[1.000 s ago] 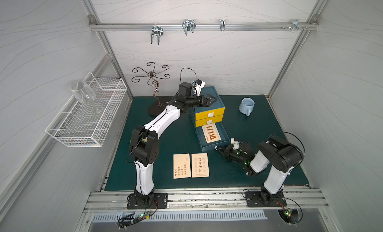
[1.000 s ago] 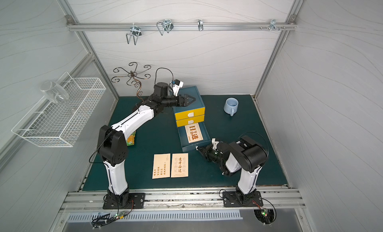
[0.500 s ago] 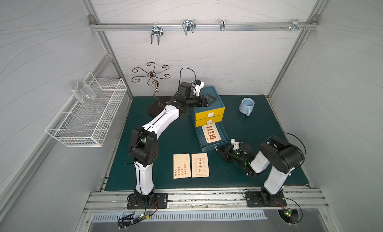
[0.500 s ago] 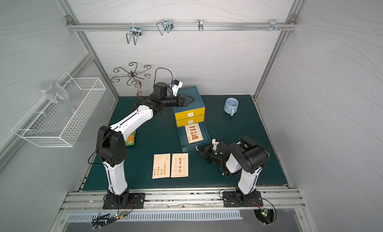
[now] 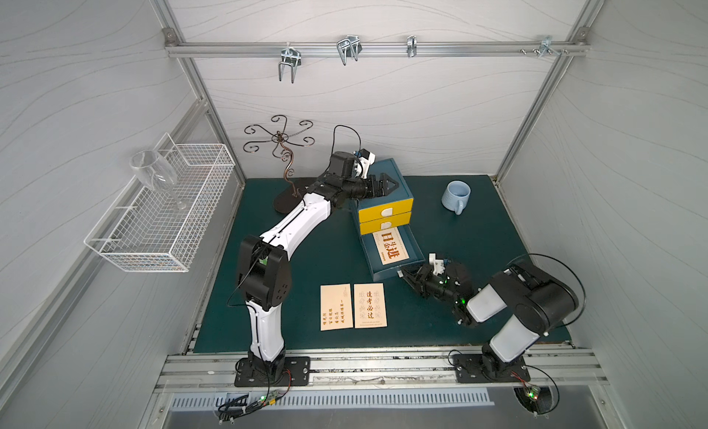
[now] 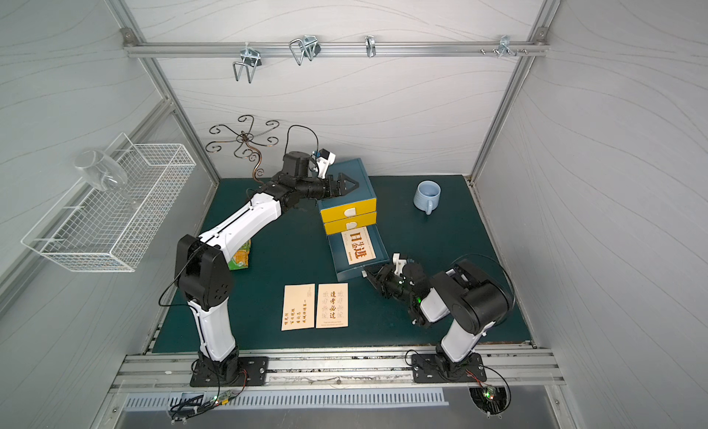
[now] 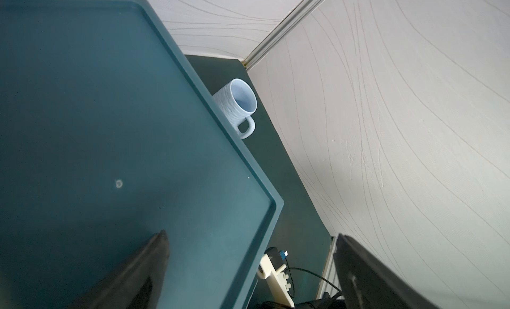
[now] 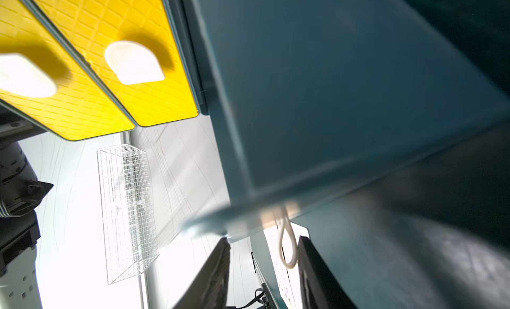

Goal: Take the postcards out of the drawer
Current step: Open the drawer in the storage box.

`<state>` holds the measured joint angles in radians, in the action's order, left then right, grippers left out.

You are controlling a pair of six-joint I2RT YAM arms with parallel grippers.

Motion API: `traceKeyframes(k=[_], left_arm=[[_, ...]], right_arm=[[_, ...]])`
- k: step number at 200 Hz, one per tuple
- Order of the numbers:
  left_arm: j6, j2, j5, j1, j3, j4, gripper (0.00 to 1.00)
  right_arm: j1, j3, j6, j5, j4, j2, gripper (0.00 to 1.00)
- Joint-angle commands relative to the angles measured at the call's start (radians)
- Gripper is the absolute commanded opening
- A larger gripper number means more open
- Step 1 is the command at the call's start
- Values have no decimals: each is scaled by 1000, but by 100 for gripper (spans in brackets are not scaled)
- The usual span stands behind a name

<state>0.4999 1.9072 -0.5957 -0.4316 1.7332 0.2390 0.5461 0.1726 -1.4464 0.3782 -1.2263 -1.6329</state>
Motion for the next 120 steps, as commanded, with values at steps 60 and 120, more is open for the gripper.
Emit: traceKeyframes(k=[60, 120], left_arm=[[6, -94, 103, -22, 56, 94, 99], [22, -269, 321, -146, -114, 169, 99]], right_arm=[[5, 69, 168, -11, 548, 339, 53], [-59, 348, 535, -79, 1332, 677, 55]])
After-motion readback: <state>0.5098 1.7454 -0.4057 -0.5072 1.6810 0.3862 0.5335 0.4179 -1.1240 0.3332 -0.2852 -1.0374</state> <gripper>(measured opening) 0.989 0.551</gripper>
